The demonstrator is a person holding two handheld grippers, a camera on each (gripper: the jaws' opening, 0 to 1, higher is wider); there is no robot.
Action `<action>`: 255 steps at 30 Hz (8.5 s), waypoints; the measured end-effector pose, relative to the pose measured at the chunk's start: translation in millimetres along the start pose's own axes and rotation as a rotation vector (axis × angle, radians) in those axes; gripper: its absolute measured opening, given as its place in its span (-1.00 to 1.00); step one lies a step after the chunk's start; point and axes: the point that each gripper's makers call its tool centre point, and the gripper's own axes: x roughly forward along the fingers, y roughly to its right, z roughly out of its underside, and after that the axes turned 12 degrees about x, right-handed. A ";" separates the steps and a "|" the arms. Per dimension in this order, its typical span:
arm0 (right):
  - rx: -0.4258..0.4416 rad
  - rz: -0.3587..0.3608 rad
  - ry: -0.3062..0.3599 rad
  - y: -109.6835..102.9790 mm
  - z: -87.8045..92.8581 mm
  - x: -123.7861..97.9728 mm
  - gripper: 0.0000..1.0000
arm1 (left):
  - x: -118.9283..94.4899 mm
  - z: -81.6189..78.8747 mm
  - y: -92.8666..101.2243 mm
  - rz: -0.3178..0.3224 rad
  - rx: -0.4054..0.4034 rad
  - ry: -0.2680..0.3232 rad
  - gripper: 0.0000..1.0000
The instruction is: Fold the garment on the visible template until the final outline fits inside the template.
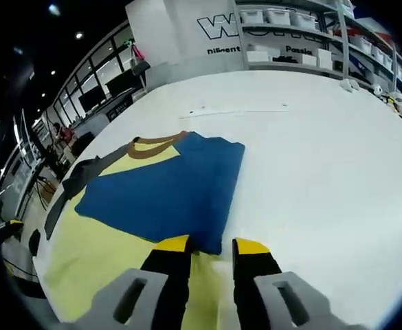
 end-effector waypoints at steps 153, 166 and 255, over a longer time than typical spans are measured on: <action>-0.153 -0.130 0.070 48.5 6.6 -166.6 0.33 | 59.1 13.7 -79.4 -0.042 0.209 -0.130 -1.00; -0.199 -0.176 0.030 39.0 17.7 -173.8 0.95 | 56.7 -22.1 -76.1 -0.041 0.202 -0.068 -1.00; -0.211 -0.186 -0.009 68.2 32.9 -185.8 0.98 | 204.8 -267.4 216.9 0.477 0.395 0.047 -1.00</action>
